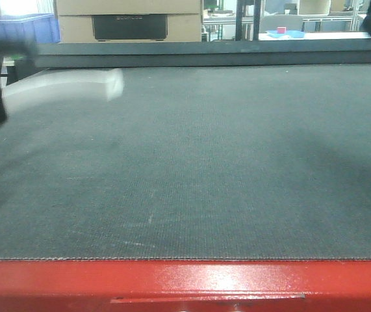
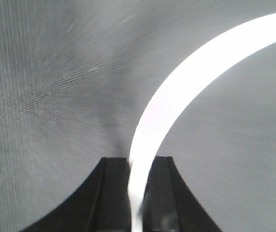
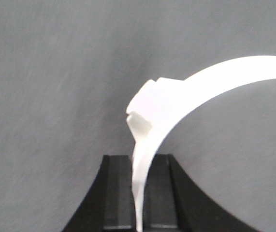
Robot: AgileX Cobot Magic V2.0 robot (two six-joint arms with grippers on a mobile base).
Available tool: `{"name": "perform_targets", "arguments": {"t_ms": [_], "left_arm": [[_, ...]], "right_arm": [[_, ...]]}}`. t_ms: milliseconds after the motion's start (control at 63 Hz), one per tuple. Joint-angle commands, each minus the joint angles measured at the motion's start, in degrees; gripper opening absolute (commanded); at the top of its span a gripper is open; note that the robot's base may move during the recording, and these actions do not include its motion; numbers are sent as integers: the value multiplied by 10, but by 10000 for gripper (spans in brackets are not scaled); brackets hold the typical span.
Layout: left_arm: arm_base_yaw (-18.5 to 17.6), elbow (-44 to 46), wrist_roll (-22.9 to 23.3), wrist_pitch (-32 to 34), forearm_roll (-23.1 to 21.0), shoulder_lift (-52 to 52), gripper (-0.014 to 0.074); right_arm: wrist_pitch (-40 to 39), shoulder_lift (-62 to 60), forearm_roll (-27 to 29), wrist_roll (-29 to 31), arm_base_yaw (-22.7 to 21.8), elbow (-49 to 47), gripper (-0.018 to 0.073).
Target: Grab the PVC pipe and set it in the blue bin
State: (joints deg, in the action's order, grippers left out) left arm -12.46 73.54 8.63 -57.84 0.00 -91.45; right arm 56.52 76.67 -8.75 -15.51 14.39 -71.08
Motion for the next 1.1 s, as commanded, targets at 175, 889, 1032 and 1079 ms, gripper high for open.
{"name": "perform_targets", "arguments": {"t_ms": [175,889,1032,1079], "left_arm": [[-75,-52,9,189,-10,152,-111],[-60,-276,51,408,-3,409,-111],[-60,-276,51,421,9,424,-111],[-60,-276,51,430,9,429,-111]], "right_arm": [[-132,-82,-42,0,1,40,-168],[-353,-357,-56,-45,-70,301,-161],[-372,-369,-40,-39,-63,297,-161],[-374,-369,-40,-25,-59,295,-161]]}}
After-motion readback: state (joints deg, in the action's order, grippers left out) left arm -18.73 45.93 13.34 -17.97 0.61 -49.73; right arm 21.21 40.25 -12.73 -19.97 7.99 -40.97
